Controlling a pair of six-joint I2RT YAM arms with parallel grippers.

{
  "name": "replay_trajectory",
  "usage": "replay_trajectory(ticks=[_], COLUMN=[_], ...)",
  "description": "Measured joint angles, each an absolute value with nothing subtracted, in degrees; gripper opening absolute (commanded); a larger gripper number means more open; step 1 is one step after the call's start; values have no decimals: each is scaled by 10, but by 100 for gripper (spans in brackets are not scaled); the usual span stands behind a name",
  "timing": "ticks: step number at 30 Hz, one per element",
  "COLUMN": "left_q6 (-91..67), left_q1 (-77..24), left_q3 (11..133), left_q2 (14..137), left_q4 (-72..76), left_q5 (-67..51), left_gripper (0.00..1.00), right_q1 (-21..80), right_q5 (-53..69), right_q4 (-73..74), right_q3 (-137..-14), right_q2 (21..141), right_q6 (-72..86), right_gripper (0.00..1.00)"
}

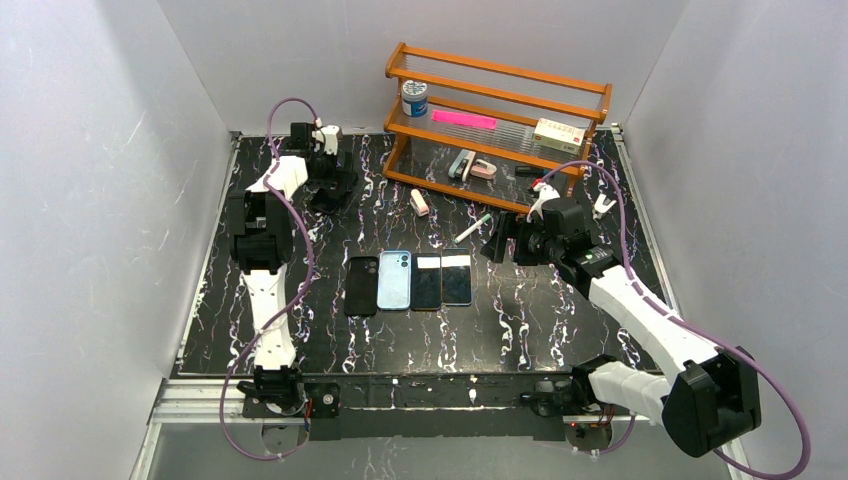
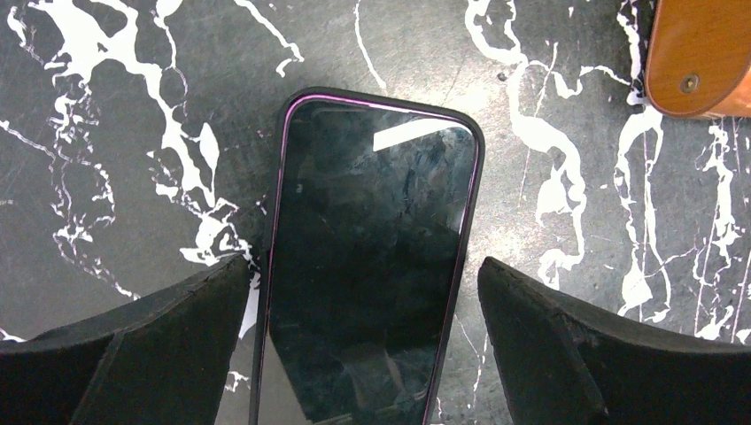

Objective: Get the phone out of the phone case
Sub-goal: Move the phone to the center of the board.

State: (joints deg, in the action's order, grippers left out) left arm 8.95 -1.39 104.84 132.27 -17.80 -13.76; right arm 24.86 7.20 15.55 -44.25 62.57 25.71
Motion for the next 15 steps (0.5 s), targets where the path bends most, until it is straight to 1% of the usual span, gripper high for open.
replay_trajectory(ticks=[4,7,12,14,15], left_q6=[101,105,80,68,63], left_q1=[-21,-34,-41,-41,-41], left_q3=[1044,1031,997,977,966], left_q2=[1324,1322,1305,1293,1287], left_q4=[-167,-153,-131,-123,-118], left_q5=[-120,-82,-55,-47,-45], left_gripper=[98,94,78,75,72], right_q1=[249,249,249,249,249], right_q5=[72,71,65,63,63], right_q4=[165,168,171,171,171], right_q3=[-442,-442,-442,-441,-440], right_q2=[619,613,597,590,588], right_q6=[260,265,269,268,268], right_gripper=[99,99,99,99,99])
